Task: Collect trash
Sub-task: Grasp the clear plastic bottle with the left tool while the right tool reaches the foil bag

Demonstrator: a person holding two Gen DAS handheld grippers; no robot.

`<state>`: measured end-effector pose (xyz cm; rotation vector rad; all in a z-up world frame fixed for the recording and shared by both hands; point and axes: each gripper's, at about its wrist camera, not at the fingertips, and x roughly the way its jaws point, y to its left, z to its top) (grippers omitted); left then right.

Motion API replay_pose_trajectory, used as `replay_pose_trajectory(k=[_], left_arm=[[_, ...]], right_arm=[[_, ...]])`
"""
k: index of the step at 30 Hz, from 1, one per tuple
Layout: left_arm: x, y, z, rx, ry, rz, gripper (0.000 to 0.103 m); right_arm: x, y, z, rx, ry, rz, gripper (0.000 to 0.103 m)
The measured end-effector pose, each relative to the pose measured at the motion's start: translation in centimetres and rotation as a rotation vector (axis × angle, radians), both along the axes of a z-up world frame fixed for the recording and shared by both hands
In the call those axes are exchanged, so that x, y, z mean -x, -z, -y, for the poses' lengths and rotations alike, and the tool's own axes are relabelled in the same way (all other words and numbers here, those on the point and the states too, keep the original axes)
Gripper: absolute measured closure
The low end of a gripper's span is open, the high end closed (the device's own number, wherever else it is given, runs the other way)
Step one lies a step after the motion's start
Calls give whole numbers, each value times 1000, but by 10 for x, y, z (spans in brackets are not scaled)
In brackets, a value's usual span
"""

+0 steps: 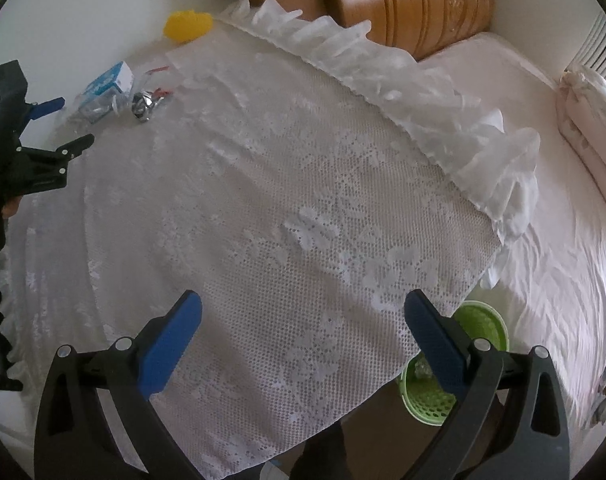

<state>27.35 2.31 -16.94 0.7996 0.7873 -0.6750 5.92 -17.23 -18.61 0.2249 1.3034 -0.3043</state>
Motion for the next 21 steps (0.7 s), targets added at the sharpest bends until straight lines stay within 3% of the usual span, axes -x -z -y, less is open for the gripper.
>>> replay_pose_trajectory(k=[1,8,13,21], left_arm=[[-1,1,-1,9,-2,-20,25],[-15,-3,-6,72,-50,-70,27],[-17,-3,-2,65,-41,-52,16],[-23,6,18,60,9,-95,15]], right_arm=[[1,1,0,0,2,0,3],[-5,3,-10,-1,-24,1,3],[-10,4,-19,2,-36,-7,3],[-6,5,-18,7,0,-29,3]])
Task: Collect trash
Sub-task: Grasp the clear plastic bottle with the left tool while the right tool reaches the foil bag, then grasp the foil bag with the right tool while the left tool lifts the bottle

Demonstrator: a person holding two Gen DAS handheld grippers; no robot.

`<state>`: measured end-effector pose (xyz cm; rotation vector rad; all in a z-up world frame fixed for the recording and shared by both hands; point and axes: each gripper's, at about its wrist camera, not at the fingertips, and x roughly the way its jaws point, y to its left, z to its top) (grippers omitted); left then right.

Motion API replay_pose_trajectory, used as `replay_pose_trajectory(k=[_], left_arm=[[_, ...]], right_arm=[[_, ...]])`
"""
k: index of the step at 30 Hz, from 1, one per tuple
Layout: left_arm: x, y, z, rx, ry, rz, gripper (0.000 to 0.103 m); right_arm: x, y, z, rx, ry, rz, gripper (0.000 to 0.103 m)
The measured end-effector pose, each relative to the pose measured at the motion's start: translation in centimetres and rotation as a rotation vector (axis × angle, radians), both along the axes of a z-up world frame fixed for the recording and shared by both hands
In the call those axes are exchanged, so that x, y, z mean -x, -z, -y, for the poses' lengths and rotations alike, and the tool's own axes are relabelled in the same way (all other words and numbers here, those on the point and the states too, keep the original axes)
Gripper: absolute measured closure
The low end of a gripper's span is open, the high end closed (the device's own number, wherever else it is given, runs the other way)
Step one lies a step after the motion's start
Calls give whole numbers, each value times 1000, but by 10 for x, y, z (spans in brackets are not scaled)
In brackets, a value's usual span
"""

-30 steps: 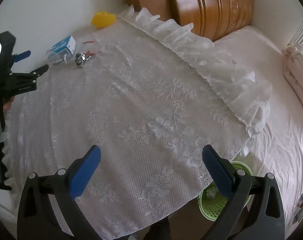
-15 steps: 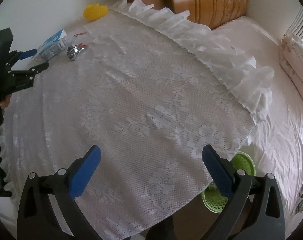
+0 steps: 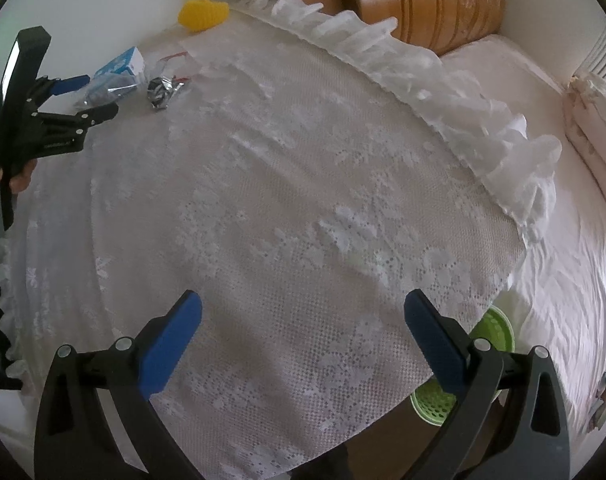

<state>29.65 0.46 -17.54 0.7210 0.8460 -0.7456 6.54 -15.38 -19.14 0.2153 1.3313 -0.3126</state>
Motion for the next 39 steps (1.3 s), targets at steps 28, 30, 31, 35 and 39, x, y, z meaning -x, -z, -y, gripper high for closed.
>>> replay_pose_trajectory(k=[28,30,31,35,39], left_arm=[[83,-14,-62,189,-681,-97,41],[87,-15,-70,198,-738,-101,41],[89,-15,-75,195,-772,-98,41],[89,-15,-82,186,-827,-91,41],[90,-17,-88,212,-846,-101,41]], right_arm=[[-123,5,-42,-23,-140,205,3],[-149,10,-49,-7,-153,205,3],[-163,14,-54,5,-162,201,3],[-200,24,-71,57,-169,177,3],[-224,38,-85,78,-183,137,14]])
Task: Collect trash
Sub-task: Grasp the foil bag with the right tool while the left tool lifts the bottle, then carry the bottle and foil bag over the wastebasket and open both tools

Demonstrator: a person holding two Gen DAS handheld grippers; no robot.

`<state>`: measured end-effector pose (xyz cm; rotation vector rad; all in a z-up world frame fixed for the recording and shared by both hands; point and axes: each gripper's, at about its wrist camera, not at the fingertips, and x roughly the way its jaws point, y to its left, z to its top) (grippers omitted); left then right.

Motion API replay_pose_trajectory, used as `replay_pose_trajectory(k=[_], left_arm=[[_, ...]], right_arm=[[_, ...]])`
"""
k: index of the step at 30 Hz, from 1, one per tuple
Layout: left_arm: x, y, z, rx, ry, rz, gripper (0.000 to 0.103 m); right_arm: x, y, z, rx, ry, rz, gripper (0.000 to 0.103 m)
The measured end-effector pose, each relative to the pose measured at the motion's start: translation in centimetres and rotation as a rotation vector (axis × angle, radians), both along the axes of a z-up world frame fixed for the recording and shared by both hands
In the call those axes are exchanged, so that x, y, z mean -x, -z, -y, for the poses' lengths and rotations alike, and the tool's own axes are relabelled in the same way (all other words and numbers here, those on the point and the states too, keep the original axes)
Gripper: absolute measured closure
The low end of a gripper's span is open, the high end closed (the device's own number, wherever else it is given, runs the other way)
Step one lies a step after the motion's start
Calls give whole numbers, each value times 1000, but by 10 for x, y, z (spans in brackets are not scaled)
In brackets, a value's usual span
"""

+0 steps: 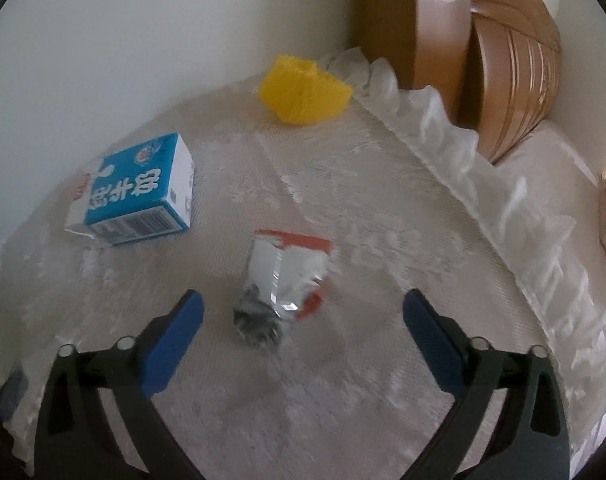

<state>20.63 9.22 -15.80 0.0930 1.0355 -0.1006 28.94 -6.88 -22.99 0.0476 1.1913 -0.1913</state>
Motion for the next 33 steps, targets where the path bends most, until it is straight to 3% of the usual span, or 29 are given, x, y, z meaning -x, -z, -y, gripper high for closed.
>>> replay_pose_trajectory(k=[1,3,5,11,17,24,29,33], left_arm=[[0,0,-1,3,-2,1,41],[0,0,-2,3,-2,2,41],[-5,1,0,2,0,3,41],[0,-5,1,3,7,17,41],[30,-26,13,-2,73,50,41],[103,-52,66,9,265,60,41],[162,-59,139,67,473,31,41],[212,-59,214,132,675,-7,41]], right_arm=[[-3,2,-3,5,-2,-7,19],[-5,5,-3,2,-7,-16,42],[-7,7,-1,-20,-12,-14,57],[3,-6,10,-78,-32,40,62],[59,-37,34,-187,-50,104,62],[189,-69,81,-192,8,96,62],[319,-86,163,-97,188,61,61],[389,-77,213,-48,345,40,61]])
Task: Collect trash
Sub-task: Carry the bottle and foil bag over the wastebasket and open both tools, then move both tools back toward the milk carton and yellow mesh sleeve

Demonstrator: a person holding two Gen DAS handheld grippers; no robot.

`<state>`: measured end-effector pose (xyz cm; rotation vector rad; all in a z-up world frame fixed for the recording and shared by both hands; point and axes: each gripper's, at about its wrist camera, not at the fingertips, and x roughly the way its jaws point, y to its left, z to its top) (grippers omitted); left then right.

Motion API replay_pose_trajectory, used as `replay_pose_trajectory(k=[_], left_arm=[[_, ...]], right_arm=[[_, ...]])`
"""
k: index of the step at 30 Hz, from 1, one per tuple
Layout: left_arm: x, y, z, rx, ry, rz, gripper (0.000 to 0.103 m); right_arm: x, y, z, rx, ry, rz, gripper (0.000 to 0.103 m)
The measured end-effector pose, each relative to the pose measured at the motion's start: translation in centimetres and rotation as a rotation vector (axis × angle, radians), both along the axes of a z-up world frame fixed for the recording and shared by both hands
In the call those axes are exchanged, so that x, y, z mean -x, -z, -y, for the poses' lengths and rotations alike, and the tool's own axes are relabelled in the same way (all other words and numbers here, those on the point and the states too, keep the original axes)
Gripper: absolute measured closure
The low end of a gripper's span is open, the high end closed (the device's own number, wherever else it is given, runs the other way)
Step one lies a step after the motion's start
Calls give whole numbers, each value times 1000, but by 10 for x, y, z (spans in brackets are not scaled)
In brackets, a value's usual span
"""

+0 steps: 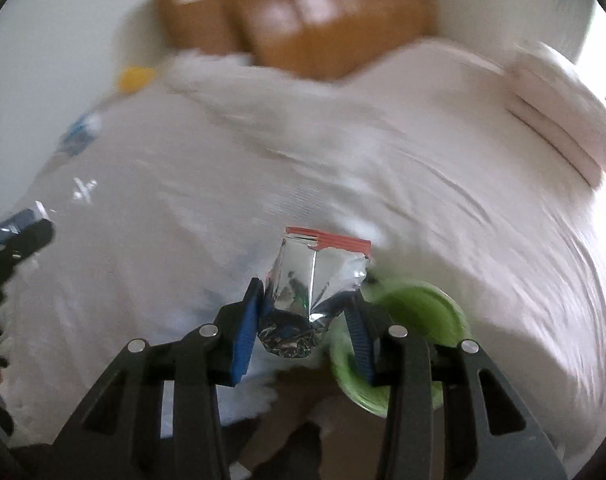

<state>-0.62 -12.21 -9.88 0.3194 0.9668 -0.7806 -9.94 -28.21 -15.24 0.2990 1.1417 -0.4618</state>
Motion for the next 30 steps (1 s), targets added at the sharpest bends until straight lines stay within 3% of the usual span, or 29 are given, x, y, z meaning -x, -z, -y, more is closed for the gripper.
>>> replay_pose_trajectory(k=[4,5,6,8,11,14,21,24,30], left_arm=[[37,5,54,9,134,-32,41],[47,7,67,2,163,-32,41],[54,8,75,-5,182,-29,41],[72,12,97,-29,233,-13,41],[91,17,119,-48,285,-15,41],[106,24,141,-60,320,-38,41],[144,35,192,-86,414,-48,39],[154,33,204,-94,410,-29,14],[156,23,210,-79,402,-6,8]], right_arm=[[43,34,45,-20,114,-39,58],[52,53,58,-60,142,-59,52],[56,58,67,-67,156,-61,36],[72,67,82,-75,224,-56,22],[92,65,95,-91,278,-39,17],[133,43,107,-42,355,-4,5],[180,22,128,24,419,11,4],[200,15,136,21,455,20,4],[216,10,157,-6,465,31,4]])
